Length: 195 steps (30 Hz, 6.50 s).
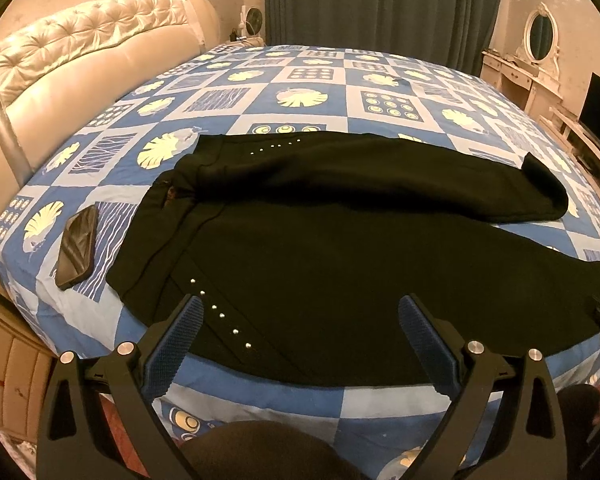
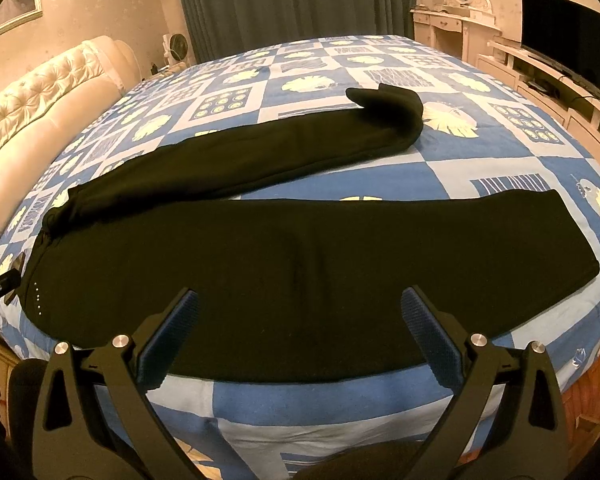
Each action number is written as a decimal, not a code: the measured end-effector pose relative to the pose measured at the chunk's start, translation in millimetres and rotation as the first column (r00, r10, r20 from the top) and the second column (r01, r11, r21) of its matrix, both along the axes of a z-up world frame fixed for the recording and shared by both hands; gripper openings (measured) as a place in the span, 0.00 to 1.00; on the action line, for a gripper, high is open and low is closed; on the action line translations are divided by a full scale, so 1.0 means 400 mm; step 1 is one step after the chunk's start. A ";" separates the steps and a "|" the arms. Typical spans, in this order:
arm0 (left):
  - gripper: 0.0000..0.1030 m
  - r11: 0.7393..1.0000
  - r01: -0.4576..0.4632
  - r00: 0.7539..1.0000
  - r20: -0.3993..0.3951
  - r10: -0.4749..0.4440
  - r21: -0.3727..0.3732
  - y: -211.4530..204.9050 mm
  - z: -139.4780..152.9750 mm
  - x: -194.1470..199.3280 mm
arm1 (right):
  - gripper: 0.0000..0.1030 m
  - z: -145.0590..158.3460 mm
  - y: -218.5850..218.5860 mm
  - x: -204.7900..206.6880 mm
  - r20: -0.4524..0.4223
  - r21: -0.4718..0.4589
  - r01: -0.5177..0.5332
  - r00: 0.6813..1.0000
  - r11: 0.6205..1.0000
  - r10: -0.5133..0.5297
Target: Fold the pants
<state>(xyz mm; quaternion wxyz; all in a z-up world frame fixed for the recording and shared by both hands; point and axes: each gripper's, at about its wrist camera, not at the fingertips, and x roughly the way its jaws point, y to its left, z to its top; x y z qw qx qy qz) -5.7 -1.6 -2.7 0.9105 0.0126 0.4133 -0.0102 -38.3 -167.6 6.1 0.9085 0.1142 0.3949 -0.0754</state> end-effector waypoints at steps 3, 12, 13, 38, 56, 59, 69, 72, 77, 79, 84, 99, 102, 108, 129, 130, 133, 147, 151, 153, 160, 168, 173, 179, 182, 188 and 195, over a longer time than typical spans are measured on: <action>0.95 1.000 0.000 1.000 -0.002 0.000 0.000 -0.002 0.000 -0.002 | 0.98 0.001 0.001 0.001 0.000 0.001 0.000 1.000 1.000 0.000; 0.95 1.000 0.000 1.000 -0.004 0.000 0.000 -0.003 -0.001 -0.002 | 0.98 -0.013 -0.001 0.005 -0.008 0.005 -0.007 1.000 1.000 0.007; 0.95 1.000 0.000 1.000 -0.005 0.000 0.001 -0.005 -0.002 -0.003 | 0.98 -0.014 0.000 0.005 -0.009 0.005 -0.007 1.000 1.000 0.007; 0.95 1.000 0.002 1.000 -0.007 -0.002 0.000 -0.008 -0.001 -0.004 | 0.98 -0.013 0.012 0.006 -0.020 0.022 -0.023 1.000 0.999 0.024; 0.95 0.974 0.227 0.969 -0.097 -0.226 -0.007 0.045 0.053 0.052 | 0.98 -0.016 0.026 0.010 -0.047 0.064 -0.064 0.997 0.996 0.067; 0.95 0.968 0.244 0.961 -0.120 -0.250 -0.058 0.111 0.063 0.114 | 0.98 -0.019 0.038 0.014 -0.057 0.084 -0.076 0.995 0.994 0.081; 0.94 0.989 0.109 0.961 -0.244 -0.131 -0.103 0.428 -0.030 0.521 | 0.98 -0.021 0.087 0.068 -0.064 0.184 -0.070 0.995 0.981 0.082; 0.94 0.987 0.062 0.956 -0.274 -0.102 -0.149 0.501 -0.093 0.635 | 0.98 -0.027 0.104 0.097 -0.072 0.194 -0.077 0.993 0.978 0.093; 0.94 0.902 -0.013 0.942 -0.307 -0.133 -0.432 0.579 -0.184 0.770 | 0.98 -0.039 0.126 0.143 -0.086 0.222 -0.084 0.991 0.972 0.105; 0.94 0.865 -0.013 0.942 -0.297 -0.158 -0.501 0.581 -0.200 0.793 | 0.98 -0.045 0.133 0.162 -0.088 0.239 -0.089 0.990 0.967 0.113; 0.94 0.860 0.090 0.938 -0.247 -0.243 -0.502 0.541 -0.192 0.827 | 0.98 -0.057 0.142 0.192 -0.094 0.268 -0.098 0.987 0.959 0.127; 0.29 0.828 0.135 0.908 -0.266 -0.323 -0.544 0.491 -0.226 0.855 | 0.98 -0.011 0.080 0.429 -0.016 0.334 -0.319 0.939 0.887 0.343; 0.28 0.836 0.140 0.908 -0.268 -0.323 -0.530 0.488 -0.225 0.857 | 0.98 0.015 0.054 0.581 -0.021 0.226 -0.419 0.900 0.879 0.435; 0.28 0.834 0.139 0.905 -0.274 -0.327 -0.535 0.489 -0.229 0.870 | 0.98 -0.025 0.038 0.874 -0.193 0.014 -0.550 0.818 0.835 0.542; 0.24 0.790 0.208 0.939 -0.109 -0.327 -0.577 0.495 -0.141 0.824 | 0.07 0.024 0.148 0.783 -0.220 -0.191 -0.659 0.751 0.728 0.622; 0.24 0.775 0.220 0.941 -0.081 -0.329 -0.593 0.501 -0.119 0.805 | 0.07 0.047 0.149 0.742 -0.187 -0.199 -0.650 0.760 0.734 0.622; 0.24 0.738 0.267 0.937 -0.012 -0.349 -0.620 0.514 -0.057 0.735 | 0.07 0.092 0.157 0.601 -0.111 -0.252 -0.624 0.778 0.740 0.618; 0.57 0.790 0.173 0.951 -0.110 -0.290 -0.588 0.622 -0.100 0.296 | 0.15 -0.081 0.222 0.165 -0.167 -0.146 -0.579 0.814 0.802 0.556; 0.57 0.803 0.042 0.972 -0.163 -0.171 -0.594 0.701 -0.127 0.218 | 0.54 -0.036 0.187 0.165 -0.107 0.017 -0.495 0.863 0.869 0.494; 0.57 0.770 -0.006 0.978 -0.163 -0.128 -0.638 0.725 -0.129 0.184 | 0.64 -0.030 0.156 0.159 -0.070 0.157 -0.433 0.892 0.888 0.447; 0.71 0.698 -0.046 0.986 -0.144 -0.082 -0.715 0.667 -0.129 0.106 | 0.73 -0.117 0.050 0.127 -0.031 0.633 -0.129 0.981 0.763 0.192; 0.71 0.610 -0.157 0.983 -0.182 0.020 -0.777 0.612 -0.169 0.120 | 0.73 -0.166 0.024 0.122 -0.023 0.721 0.004 1.000 0.693 0.019; 0.71 0.579 -0.250 0.968 -0.217 0.128 -0.776 0.618 -0.190 0.126 | 0.73 -0.170 0.016 0.131 -0.009 0.731 0.046 0.998 0.681 -0.057; 0.32 0.612 -0.334 0.942 -0.265 0.205 -0.716 0.624 -0.184 0.140 | 0.72 -0.172 0.011 0.110 -0.005 0.740 0.084 0.993 0.667 -0.119; 0.29 0.616 -0.365 0.931 -0.291 0.221 -0.698 0.625 -0.200 0.147 | 0.68 -0.180 0.014 0.117 -0.024 0.729 0.108 0.991 0.676 -0.132; 0.26 0.517 -0.434 0.901 -0.359 0.243 -0.738 0.648 -0.238 0.149 | 0.59 -0.186 0.017 0.095 -0.074 0.755 0.164 0.983 0.635 -0.166; 0.26 0.518 -0.438 0.899 -0.363 0.245 -0.735 0.647 -0.240 0.149 | 0.57 -0.202 0.022 0.124 -0.071 0.754 0.186 0.977 0.630 -0.203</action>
